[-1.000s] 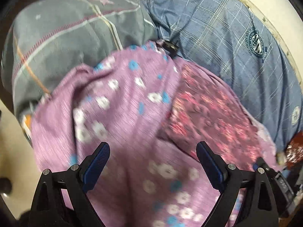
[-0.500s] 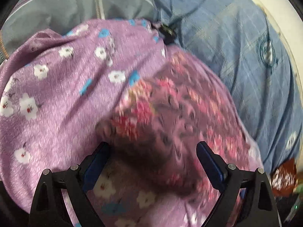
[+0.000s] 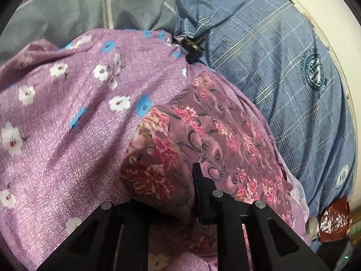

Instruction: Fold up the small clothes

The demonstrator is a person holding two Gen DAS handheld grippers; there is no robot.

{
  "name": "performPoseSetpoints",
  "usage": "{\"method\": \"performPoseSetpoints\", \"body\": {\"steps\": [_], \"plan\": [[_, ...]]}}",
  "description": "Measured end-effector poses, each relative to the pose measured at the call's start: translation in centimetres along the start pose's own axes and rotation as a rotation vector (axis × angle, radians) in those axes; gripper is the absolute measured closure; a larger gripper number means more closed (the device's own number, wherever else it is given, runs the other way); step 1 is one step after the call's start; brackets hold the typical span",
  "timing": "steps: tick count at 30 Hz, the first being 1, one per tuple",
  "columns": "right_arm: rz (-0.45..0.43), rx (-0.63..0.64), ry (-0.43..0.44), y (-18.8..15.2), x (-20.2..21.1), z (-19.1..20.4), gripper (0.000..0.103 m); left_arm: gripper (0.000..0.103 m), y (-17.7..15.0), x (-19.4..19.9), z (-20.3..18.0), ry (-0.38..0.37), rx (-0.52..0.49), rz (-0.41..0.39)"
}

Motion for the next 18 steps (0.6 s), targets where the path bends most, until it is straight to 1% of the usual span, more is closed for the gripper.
{"method": "performPoseSetpoints", "body": {"steps": [1,2,3,4,6,7,8,10,13,15,16,18], "plan": [[0.042,0.004,-0.023,-0.9,-0.8,-0.3,0.092,0.090,0.1,0.3,-0.4,-0.005,-0.018,-0.004],[0.093,0.003,-0.047,-1.8,-1.7,-0.7,0.095,0.091,0.3,0.7,-1.0,-0.012,-0.047,-0.013],[0.100,-0.011,-0.047,-2.1,-1.9,-1.1,0.099,0.091,0.4,1.0,-1.6,-0.018,-0.075,-0.022],[0.097,-0.029,-0.036,-1.9,-1.8,-1.1,0.099,0.091,0.5,1.4,-2.1,-0.024,-0.096,-0.030],[0.101,-0.083,-0.006,-1.3,-1.0,-1.6,0.098,0.092,0.8,2.6,-4.1,-0.060,-0.164,-0.063],[0.085,-0.107,-0.003,-0.8,-0.5,-2.1,0.097,0.092,0.8,3.3,-4.9,-0.077,-0.194,-0.076],[0.058,-0.130,-0.005,-0.1,0.2,-2.7,0.091,0.092,0.8,4.1,-6.4,-0.100,-0.244,-0.096],[-0.012,-0.170,-0.022,1.5,1.8,-4.3,0.091,0.092,0.5,5.3,-8.4,-0.134,-0.311,-0.119],[-0.120,-0.236,-0.064,4.0,4.7,-7.5,0.091,0.092,-0.8,6.9,-12.1,-0.210,-0.418,-0.145],[-0.188,-0.298,-0.089,5.4,6.8,-9.9,0.091,0.093,-2.4,7.9,-15.1,-0.257,-0.507,-0.152],[-0.219,-0.334,-0.097,5.9,7.9,-11.3,0.091,0.093,-2.8,8.3,-15.8,-0.270,-0.531,-0.151],[-0.254,-0.385,-0.108,6.8,9.5,-13.5,0.091,0.093,-5.0,8.8,-18.6,-0.311,-0.606,-0.140]]}}
Point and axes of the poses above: each gripper's, at about its wrist camera, not at the fingertips, and x roughly against the way its jaws point, z to its left, y to its top, the point moved 7 cm from there along -x, roughly the way its jaws point, and after that the axes turned 15 degrees about -z, right-handed, at the moved point
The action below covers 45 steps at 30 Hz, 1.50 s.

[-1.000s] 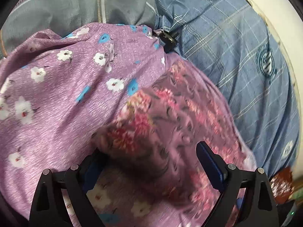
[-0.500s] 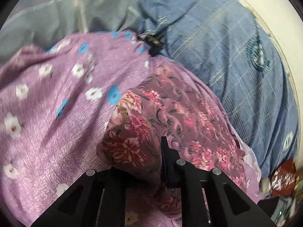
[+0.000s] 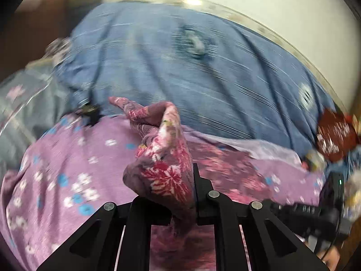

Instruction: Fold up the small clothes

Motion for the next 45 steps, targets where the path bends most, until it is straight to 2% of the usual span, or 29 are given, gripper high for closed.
{"method": "performPoseSetpoints", "body": {"steps": [4,8,10,12,13,14,16,17,20,23,24,27,29,34,35,37,39,41,45], "plan": [[-0.096,-0.075,-0.030,3.5,2.7,-3.7,0.091,0.093,-1.0,-0.9,-6.0,-0.088,-0.110,0.025],[-0.164,-0.146,-0.054,6.2,5.0,-6.8,0.091,0.091,-5.2,-3.3,-13.6,-0.181,-0.230,0.112],[-0.189,-0.184,-0.057,7.3,6.0,-8.1,0.091,0.087,-7.1,-4.8,-14.9,-0.202,-0.227,0.178],[-0.196,-0.207,-0.061,8.0,6.5,-8.8,0.089,0.061,-8.9,-5.0,-15.8,-0.268,-0.192,0.254],[-0.194,-0.209,-0.064,8.2,6.5,-8.9,0.089,0.057,-9.0,-4.6,-15.9,-0.306,-0.180,0.265],[-0.190,-0.213,-0.065,8.3,6.5,-9.1,0.084,0.052,-8.7,-3.9,-15.7,-0.339,-0.172,0.254],[-0.174,-0.225,-0.045,8.2,6.1,-8.6,0.069,0.039,-6.5,-1.6,-14.5,-0.385,-0.183,0.168],[-0.163,-0.231,-0.024,8.1,5.9,-8.3,0.061,0.029,-5.4,-0.6,-13.2,-0.384,-0.190,0.126],[-0.121,-0.218,0.030,7.6,5.6,-7.2,0.053,0.026,-2.8,1.2,-8.7,-0.330,-0.192,0.059],[-0.082,-0.193,0.042,6.8,5.0,-5.8,0.045,0.026,-2.5,2.0,-3.9,-0.216,-0.191,0.061],[-0.075,-0.172,0.043,6.6,5.1,-5.3,0.042,0.026,-2.5,1.6,-1.6,-0.150,-0.183,0.075],[-0.069,-0.114,0.021,5.9,5.1,-4.2,0.030,0.026,-3.5,1.0,1.6,-0.059,-0.126,0.138],[-0.050,-0.053,0.017,5.1,4.9,-3.0,0.029,0.026,-4.3,0.9,2.7,-0.034,-0.090,0.156],[-0.013,0.129,-0.071,2.8,3.4,-1.0,0.027,0.026,-5.4,-1.1,1.1,-0.055,-0.078,0.156],[-0.008,0.146,-0.082,2.4,3.1,-0.8,0.027,0.026,-5.6,-1.1,0.9,-0.065,-0.083,0.153],[0.021,0.178,-0.110,1.4,2.3,-0.7,0.040,0.026,-6.0,-2.2,0.4,-0.083,-0.101,0.144],[0.022,0.245,-0.154,0.8,2.1,-0.7,0.091,0.026,-6.5,-2.8,0.5,-0.104,-0.112,0.136],[-0.017,0.263,-0.170,0.8,2.5,-0.5,0.091,0.026,-6.6,-3.1,0.6,-0.119,-0.115,0.133],[-0.100,0.277,-0.179,0.7,5.3,-0.2,0.099,0.026,-6.4,-3.5,1.5,-0.121,-0.099,0.130]]}}
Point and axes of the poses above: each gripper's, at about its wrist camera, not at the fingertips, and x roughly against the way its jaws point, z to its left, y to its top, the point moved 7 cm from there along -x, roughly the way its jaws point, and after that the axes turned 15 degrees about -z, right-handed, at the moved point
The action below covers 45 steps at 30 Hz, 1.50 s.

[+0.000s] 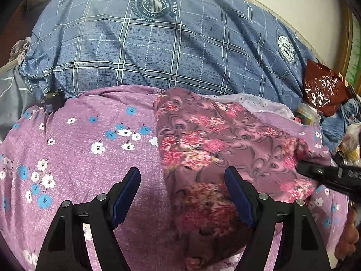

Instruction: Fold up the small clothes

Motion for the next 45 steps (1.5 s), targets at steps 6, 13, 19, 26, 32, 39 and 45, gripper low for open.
{"method": "performPoseSetpoints", "body": {"steps": [6,13,19,26,32,39,45], "plan": [[0.043,-0.110,-0.108,-2.2,-0.1,-3.6,0.099,0.026,-1.6,-1.5,-0.3,-0.006,-0.090,0.060],[0.119,-0.098,-0.160,-3.1,-0.8,-4.0,0.098,0.026,-2.1,-2.9,-0.2,-0.007,-0.128,0.129],[0.008,-0.035,-0.155,2.6,1.9,-1.8,0.038,0.026,-1.0,-2.9,0.3,-0.026,-0.078,0.133],[0.013,0.090,-0.022,9.2,-6.0,2.2,0.023,0.026,-1.0,-3.3,0.5,-0.060,-0.087,0.130],[0.214,0.065,-0.062,8.3,-16.5,0.6,0.050,0.025,-1.3,-3.8,1.1,-0.076,-0.061,0.140],[0.195,0.138,-0.059,7.5,-17.1,1.7,0.099,0.025,-1.2,-4.1,1.2,-0.073,-0.051,0.138],[0.029,0.124,-0.158,9.3,-14.9,0.4,0.100,0.025,-1.5,-4.2,0.9,-0.068,-0.073,0.139]]}}
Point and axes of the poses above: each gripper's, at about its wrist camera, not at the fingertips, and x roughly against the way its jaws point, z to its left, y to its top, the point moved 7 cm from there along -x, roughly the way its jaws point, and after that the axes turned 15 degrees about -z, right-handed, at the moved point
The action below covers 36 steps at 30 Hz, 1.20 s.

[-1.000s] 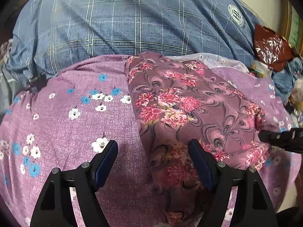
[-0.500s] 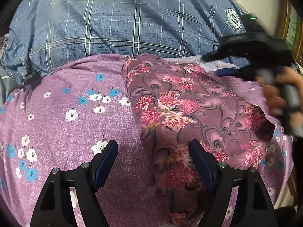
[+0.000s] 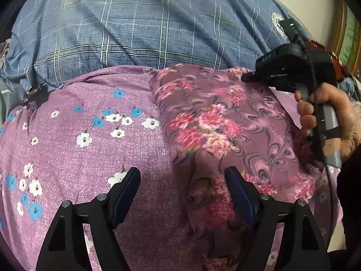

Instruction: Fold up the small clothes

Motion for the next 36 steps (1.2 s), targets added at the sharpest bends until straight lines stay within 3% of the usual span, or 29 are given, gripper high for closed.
{"method": "performPoseSetpoints", "body": {"steps": [4,9,10,12,14,17,22,26,28,31,36], "plan": [[0.035,-0.011,-0.110,-2.6,-3.0,-2.6,0.099,0.024,-0.3,-0.5,-0.3,-0.011,-0.008,0.013],[0.038,-0.063,-0.150,-2.4,-3.2,-4.0,0.099,0.022,-0.2,-0.6,0.0,-0.030,0.040,0.029],[0.047,-0.084,-0.135,-2.3,-3.0,-4.0,0.098,0.022,-0.1,-0.5,0.2,-0.033,0.046,0.029],[0.055,-0.134,-0.089,-1.9,-1.9,-4.3,0.085,0.023,0.5,0.1,0.5,-0.034,0.045,0.007],[0.014,-0.164,-0.073,-1.2,0.8,-4.3,0.076,0.023,1.4,0.8,0.9,-0.030,0.040,-0.043],[-0.066,-0.138,-0.001,-0.2,5.1,-2.9,0.070,0.023,2.4,1.3,1.6,-0.018,0.063,-0.071],[-0.040,-0.050,0.061,-2.5,8.5,0.2,0.070,0.023,1.6,0.1,1.8,0.044,0.059,-0.017],[0.069,-0.017,-0.010,-7.5,8.1,-0.4,0.074,0.023,0.6,-0.7,0.5,0.080,-0.029,0.026],[0.073,0.021,-0.051,-9.1,8.4,-1.5,0.076,0.023,0.7,-0.7,0.2,0.083,-0.041,0.023],[0.093,0.015,-0.072,-8.2,9.1,-1.2,0.076,0.023,0.8,-0.8,0.3,0.085,-0.045,0.030],[0.077,0.063,0.061,-4.7,7.8,3.8,0.071,0.022,0.7,-0.9,0.4,0.084,-0.046,0.031]]}}
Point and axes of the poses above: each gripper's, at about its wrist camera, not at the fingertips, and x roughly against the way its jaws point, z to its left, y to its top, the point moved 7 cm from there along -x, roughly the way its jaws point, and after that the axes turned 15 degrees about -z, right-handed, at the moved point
